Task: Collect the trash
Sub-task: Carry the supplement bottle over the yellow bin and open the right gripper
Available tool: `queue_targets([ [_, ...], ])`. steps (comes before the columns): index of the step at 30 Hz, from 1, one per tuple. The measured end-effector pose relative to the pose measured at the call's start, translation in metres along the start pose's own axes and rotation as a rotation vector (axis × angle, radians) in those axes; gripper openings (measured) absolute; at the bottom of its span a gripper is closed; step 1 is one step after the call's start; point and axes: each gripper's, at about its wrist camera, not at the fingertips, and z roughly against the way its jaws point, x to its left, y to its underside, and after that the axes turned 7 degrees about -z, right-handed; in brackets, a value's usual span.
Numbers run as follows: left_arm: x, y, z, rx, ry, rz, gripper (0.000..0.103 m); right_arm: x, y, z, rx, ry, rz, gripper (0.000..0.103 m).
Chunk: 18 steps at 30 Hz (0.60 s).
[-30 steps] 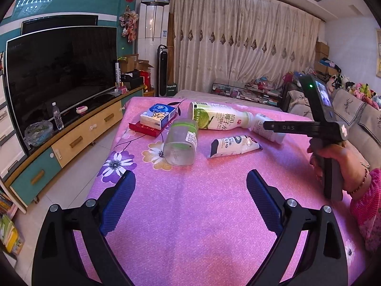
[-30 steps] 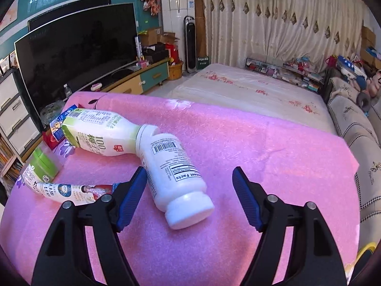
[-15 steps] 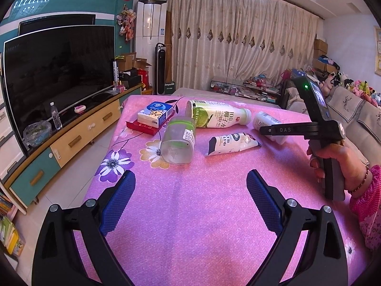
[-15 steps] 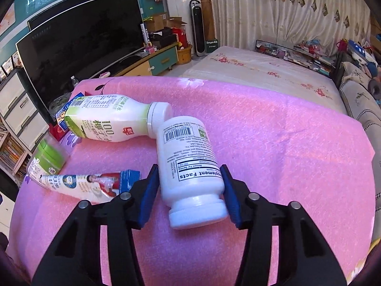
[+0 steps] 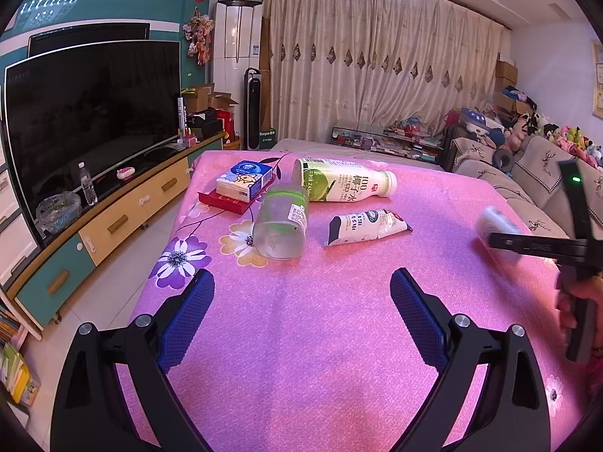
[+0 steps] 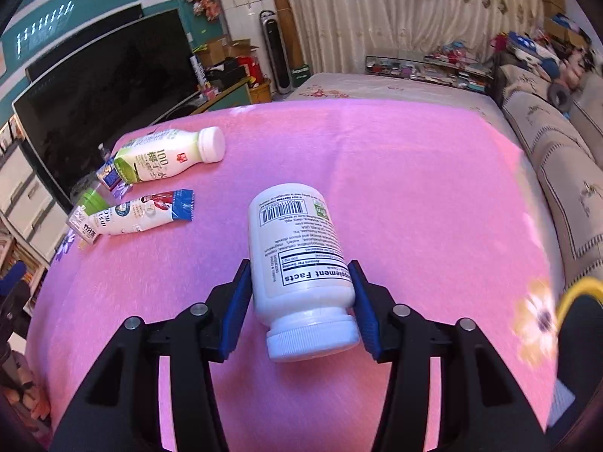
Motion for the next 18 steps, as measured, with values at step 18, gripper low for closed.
queue_targets([
  [18,0.001,0.000,-0.001,0.004,-0.001,0.003,0.093,-0.211,0.062,0.125,-0.192,0.310,-0.406,0.049],
])
